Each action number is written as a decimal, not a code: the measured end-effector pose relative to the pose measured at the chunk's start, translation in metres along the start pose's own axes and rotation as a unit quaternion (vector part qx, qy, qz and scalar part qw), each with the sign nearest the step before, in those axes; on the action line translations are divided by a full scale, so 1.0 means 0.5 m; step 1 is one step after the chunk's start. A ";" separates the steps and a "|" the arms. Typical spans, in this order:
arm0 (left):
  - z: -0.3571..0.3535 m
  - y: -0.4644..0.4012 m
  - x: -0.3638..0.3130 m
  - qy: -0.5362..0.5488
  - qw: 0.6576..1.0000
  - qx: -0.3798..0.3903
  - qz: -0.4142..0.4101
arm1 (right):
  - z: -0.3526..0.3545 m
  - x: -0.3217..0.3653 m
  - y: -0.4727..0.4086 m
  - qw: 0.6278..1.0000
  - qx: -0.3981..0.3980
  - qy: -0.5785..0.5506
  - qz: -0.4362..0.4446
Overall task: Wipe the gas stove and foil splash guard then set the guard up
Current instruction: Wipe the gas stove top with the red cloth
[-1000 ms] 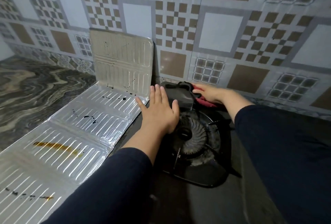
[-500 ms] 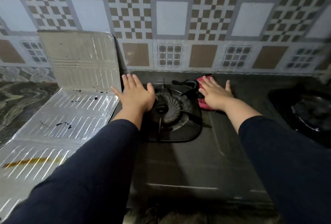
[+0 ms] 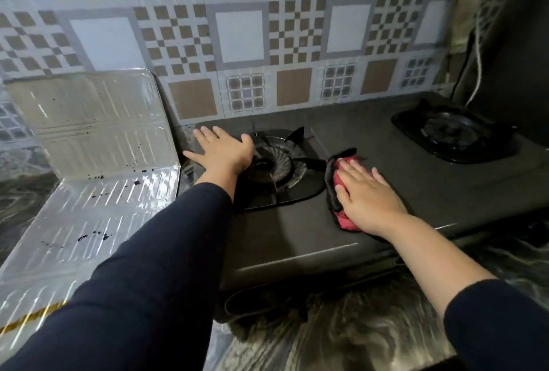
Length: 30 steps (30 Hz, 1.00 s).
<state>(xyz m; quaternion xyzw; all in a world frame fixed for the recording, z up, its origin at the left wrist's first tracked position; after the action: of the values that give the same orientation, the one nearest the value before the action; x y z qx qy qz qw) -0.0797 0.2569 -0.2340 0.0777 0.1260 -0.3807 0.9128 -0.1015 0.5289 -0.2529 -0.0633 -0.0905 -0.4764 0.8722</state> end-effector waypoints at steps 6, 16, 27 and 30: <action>0.030 0.044 0.011 0.023 0.993 0.030 -0.109 | -0.009 0.100 0.127 0.994 -0.103 0.017 -0.009; 0.081 0.102 0.276 0.213 0.975 -0.061 -0.009 | -0.076 0.418 0.146 0.979 -0.093 -0.053 0.172; -0.031 0.373 0.635 0.211 0.923 -0.169 0.275 | -0.088 0.586 0.072 0.944 -0.006 -0.158 0.290; -0.060 0.475 0.704 0.176 0.903 -0.199 0.338 | -0.125 0.667 0.119 0.912 0.028 -0.166 0.373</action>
<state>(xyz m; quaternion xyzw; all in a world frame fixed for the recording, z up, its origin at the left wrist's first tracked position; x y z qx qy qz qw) 0.3236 0.1921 -0.3532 -0.0020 0.3235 0.0039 0.9462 0.1312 0.2751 -0.2424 -0.1464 -0.2166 -0.0959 0.9605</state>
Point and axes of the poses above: each hand's wrist, its own y-axis away from the middle knuckle, its own z-axis out of the back of the hand, x = y × z, the point moved 8 cm from there along -y, towards the middle knuckle, and after that the axes turned 3 degrees about -y, right-handed, at the moved point
